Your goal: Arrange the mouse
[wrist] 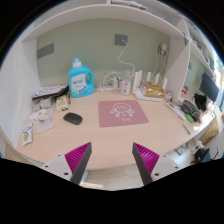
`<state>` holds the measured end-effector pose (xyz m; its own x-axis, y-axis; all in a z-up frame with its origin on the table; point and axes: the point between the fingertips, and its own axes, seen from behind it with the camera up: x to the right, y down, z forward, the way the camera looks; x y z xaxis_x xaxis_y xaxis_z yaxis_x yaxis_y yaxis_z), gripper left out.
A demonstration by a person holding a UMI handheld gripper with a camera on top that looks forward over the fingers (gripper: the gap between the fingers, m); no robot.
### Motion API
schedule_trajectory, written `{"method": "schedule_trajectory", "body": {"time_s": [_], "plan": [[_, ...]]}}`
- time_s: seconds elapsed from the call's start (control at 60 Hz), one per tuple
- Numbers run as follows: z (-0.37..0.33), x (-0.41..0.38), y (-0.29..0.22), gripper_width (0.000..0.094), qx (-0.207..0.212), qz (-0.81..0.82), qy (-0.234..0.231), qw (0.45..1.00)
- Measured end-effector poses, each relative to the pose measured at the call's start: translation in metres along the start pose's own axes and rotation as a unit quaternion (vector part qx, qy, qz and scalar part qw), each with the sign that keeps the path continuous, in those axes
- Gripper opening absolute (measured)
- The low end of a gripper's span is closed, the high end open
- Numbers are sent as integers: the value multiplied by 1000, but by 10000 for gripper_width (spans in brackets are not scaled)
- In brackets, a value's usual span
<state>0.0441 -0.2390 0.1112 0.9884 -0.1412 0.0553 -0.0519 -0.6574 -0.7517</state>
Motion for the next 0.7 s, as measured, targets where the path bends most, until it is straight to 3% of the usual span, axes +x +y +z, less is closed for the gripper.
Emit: {"method": "schedule_trajectory", "body": {"time_s": [0.367, 0.7], "plan": [[144, -161, -17, 844, 27, -50, -76, 995], [233, -193, -53, 823, 29, -103, -104, 989]]}}
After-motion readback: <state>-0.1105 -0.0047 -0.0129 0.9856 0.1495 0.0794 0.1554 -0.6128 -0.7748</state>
